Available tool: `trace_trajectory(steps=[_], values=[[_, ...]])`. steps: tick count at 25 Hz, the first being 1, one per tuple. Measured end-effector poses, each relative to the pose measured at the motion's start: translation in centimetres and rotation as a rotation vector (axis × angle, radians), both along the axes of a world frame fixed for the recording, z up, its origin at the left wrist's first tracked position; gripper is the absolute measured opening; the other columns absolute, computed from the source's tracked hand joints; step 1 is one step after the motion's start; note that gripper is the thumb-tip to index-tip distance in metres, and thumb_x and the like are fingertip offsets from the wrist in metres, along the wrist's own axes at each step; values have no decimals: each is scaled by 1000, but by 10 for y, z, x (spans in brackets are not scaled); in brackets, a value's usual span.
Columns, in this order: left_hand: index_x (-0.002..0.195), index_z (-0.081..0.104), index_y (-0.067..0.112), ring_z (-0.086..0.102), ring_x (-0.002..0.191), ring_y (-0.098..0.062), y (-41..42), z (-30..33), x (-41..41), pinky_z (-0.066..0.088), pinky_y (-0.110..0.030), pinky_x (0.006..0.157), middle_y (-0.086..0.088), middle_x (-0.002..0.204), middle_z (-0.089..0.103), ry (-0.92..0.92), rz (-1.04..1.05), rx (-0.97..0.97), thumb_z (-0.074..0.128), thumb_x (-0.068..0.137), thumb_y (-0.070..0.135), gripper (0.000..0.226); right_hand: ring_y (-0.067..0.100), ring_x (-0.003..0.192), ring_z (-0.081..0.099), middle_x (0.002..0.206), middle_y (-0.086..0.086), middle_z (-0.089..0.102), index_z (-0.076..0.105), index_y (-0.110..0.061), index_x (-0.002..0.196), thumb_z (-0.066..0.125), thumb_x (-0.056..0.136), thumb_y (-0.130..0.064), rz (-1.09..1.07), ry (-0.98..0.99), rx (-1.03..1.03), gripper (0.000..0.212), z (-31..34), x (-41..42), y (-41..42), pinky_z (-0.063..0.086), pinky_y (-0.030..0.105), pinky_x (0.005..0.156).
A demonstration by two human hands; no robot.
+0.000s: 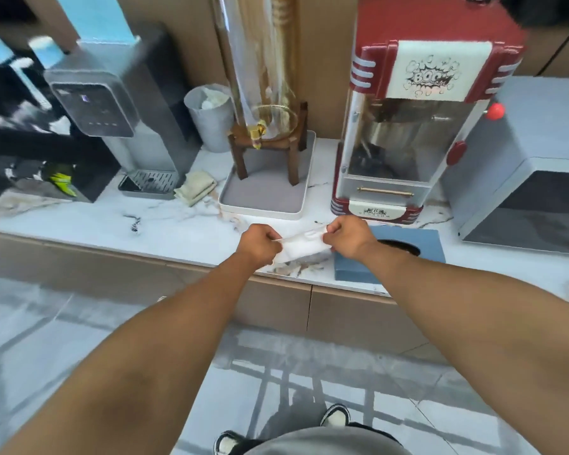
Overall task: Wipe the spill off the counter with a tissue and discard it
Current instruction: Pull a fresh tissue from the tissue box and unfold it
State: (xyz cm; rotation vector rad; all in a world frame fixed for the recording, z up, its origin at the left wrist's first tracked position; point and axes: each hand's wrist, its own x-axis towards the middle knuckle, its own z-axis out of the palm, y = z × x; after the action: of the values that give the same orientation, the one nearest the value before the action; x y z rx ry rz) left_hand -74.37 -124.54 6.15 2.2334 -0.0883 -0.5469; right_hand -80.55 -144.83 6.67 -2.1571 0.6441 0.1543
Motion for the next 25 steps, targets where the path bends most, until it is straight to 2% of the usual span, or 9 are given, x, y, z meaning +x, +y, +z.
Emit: trace_trajectory(steps=[3,5,10,12,15,18,20,22,25], values=[[72,66,20,66,71,-26,85,6,9,63,-42,73,-1,73,64,-19,113,9,68,80,1,21,16,63,71,88,1,70,61,-19,78,76,77,-17,115,-21,13,15,5,29,76,59,33,73],[67,65,23,68,78,-30,136,9,12,62,-43,79,2,70,63,-29,163,16,69,79,1,25,16,63,71,87,0,68,61,-19,79,76,77,-17,178,-31,-11,15,6,46,125,59,33,72],[66,64,19,70,79,-28,285,10,21,62,-45,79,-3,73,66,-5,350,14,67,78,-2,24,21,80,71,96,1,68,58,-28,77,75,77,-22,354,-75,-70,18,11,90,274,55,32,80],[66,63,18,69,75,-26,331,10,28,62,-43,77,1,70,65,3,391,21,66,79,-3,25,23,86,69,98,1,68,57,-30,77,75,77,-23,412,-92,-97,19,12,105,319,54,32,82],[67,63,19,67,68,-24,373,10,38,62,-40,73,-3,71,66,0,379,39,66,80,-1,24,24,88,69,99,3,69,58,-30,78,74,76,-22,443,-92,-110,18,12,121,358,55,36,83],[69,65,17,69,73,-26,397,6,60,63,-40,72,-10,80,70,6,373,20,65,80,-1,21,27,88,69,101,5,68,57,-29,75,73,78,-20,422,-76,-111,18,7,137,376,55,39,85],[70,65,15,70,75,-28,403,0,80,63,-41,71,-12,83,72,7,360,22,65,81,0,18,27,87,69,99,6,69,58,-28,75,71,79,-20,415,-63,-125,16,2,151,381,54,36,85],[71,66,14,70,73,-29,402,-3,97,63,-38,69,-13,84,72,26,340,34,66,82,2,16,24,80,70,93,6,70,62,-25,79,70,81,-20,409,-45,-123,10,-3,165,382,54,32,77],[70,64,15,65,64,-26,393,-12,133,60,-33,65,-11,75,69,54,283,50,68,83,3,18,14,62,70,76,1,69,62,-23,79,67,82,-20,382,-11,-106,7,-15,197,379,44,22,54]])
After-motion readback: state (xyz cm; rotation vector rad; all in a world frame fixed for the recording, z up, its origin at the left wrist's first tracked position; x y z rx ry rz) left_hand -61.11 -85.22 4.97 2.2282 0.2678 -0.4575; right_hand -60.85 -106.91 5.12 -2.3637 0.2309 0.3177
